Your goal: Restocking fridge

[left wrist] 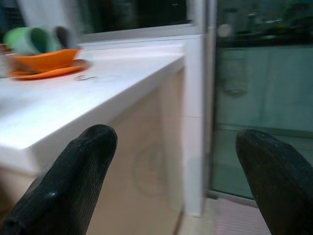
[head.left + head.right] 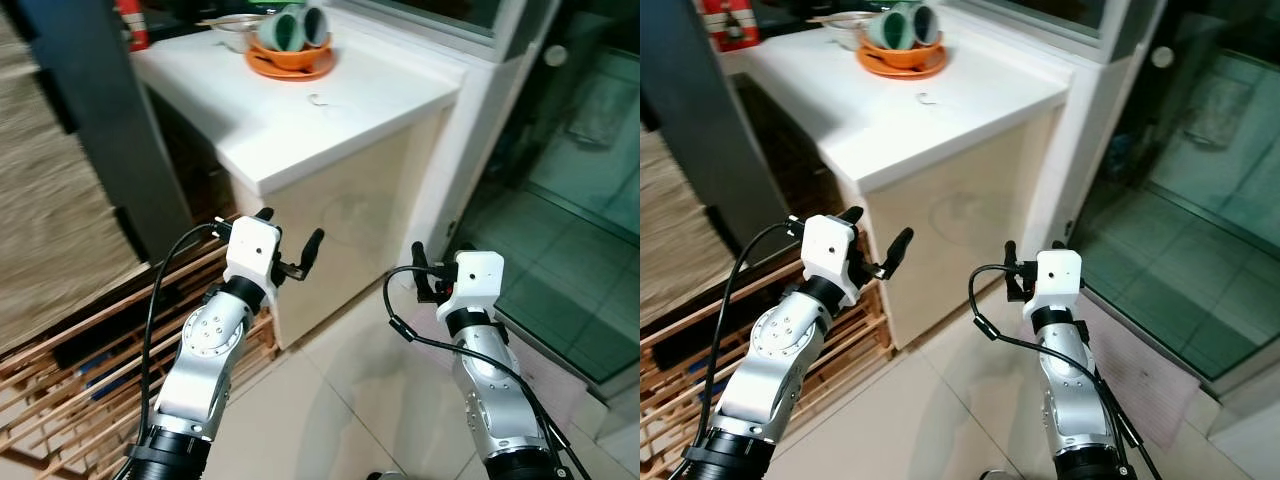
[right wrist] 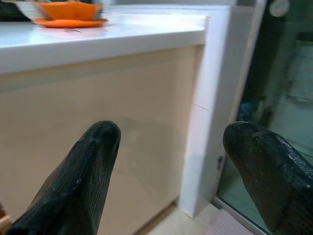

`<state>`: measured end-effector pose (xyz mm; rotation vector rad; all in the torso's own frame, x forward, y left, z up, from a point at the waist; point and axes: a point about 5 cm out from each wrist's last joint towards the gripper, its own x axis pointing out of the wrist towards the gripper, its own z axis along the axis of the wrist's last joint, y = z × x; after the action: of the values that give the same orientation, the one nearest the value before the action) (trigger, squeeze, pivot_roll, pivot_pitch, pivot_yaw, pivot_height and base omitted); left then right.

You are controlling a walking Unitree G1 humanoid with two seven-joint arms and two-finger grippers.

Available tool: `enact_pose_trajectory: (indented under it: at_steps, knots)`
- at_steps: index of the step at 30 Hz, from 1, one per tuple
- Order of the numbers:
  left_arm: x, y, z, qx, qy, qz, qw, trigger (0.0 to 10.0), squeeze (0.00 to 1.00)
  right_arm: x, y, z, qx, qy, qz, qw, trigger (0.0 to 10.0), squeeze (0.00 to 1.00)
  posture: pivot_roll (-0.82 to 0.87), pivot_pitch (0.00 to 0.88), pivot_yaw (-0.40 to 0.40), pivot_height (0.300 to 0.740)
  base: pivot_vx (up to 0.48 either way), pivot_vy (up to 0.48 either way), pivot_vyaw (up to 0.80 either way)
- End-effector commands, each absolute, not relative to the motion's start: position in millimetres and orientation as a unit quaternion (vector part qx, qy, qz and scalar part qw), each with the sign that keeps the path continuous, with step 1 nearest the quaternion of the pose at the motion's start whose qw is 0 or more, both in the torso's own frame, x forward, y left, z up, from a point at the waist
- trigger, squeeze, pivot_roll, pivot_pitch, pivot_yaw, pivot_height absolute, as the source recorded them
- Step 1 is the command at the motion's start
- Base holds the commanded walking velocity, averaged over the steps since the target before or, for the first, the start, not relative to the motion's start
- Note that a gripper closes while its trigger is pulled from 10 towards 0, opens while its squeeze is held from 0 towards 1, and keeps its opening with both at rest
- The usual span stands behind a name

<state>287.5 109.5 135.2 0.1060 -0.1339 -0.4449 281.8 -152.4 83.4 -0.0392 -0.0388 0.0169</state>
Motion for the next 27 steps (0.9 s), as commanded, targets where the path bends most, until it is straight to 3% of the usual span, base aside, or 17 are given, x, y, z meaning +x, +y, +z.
enact_pose_trajectory:
  at_steps: [1, 20, 27]
  knots:
    - [288, 107, 138, 0.053, -0.073, -0.234, 0.968, 10.0, 0.0, 281, -154, 83, -0.018, -0.016, 0.005, 1.0, 10.0, 0.27, -0.01, 0.0, 0.024, 0.74, 0.386, 0.0, -0.78]
    - [290, 97, 140, 0.028, -0.064, -0.276, 0.959, 10.0, 0.0, 283, -155, 83, -0.026, -0.018, -0.006, 0.999, 10.0, 0.27, -0.01, 0.0, 0.027, 0.74, 0.479, 0.0, -0.78]
    - [294, 107, 125, -0.005, -0.011, -0.236, 0.972, 10.0, 0.0, 281, -167, 86, -0.037, -0.029, -0.044, 0.998, 10.0, 0.28, -0.01, 0.0, 0.028, 0.74, 0.0, 0.0, -0.77]
